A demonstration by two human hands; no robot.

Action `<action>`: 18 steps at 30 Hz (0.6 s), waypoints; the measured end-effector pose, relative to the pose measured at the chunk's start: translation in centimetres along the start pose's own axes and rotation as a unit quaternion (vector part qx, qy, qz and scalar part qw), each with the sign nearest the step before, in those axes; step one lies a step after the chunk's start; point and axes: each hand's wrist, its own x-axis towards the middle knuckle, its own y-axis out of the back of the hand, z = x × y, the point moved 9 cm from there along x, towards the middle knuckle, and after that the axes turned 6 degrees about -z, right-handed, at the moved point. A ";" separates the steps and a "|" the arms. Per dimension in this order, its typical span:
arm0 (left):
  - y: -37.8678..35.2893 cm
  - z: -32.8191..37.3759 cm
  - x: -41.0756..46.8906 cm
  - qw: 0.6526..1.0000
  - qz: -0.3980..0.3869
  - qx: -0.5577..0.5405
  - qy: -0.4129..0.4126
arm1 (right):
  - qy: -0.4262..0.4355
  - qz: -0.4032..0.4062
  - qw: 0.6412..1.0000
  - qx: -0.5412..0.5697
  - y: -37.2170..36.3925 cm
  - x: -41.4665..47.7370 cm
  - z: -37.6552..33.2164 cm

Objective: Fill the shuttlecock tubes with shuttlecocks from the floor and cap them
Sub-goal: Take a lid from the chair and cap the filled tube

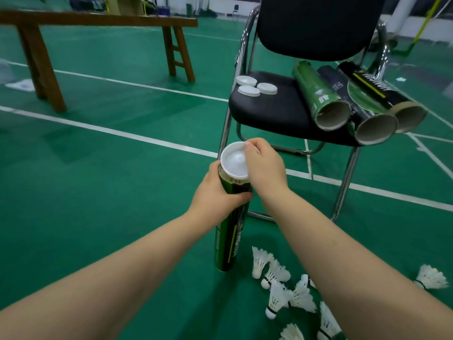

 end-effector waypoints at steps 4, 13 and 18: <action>0.4 0.1 0.0 1.000 -0.006 -0.020 -0.003 | 0.005 -0.004 0.998 -0.057 -0.9 0.3 -0.2; 0.1 -0.2 0.6 0.996 -0.038 -0.074 -0.024 | 0.007 -0.029 0.989 -0.147 -0.7 1.3 -0.6; -0.1 -0.3 0.3 0.980 -0.058 -0.188 -0.019 | 0.021 -0.039 0.986 -0.160 -0.9 1.6 -0.8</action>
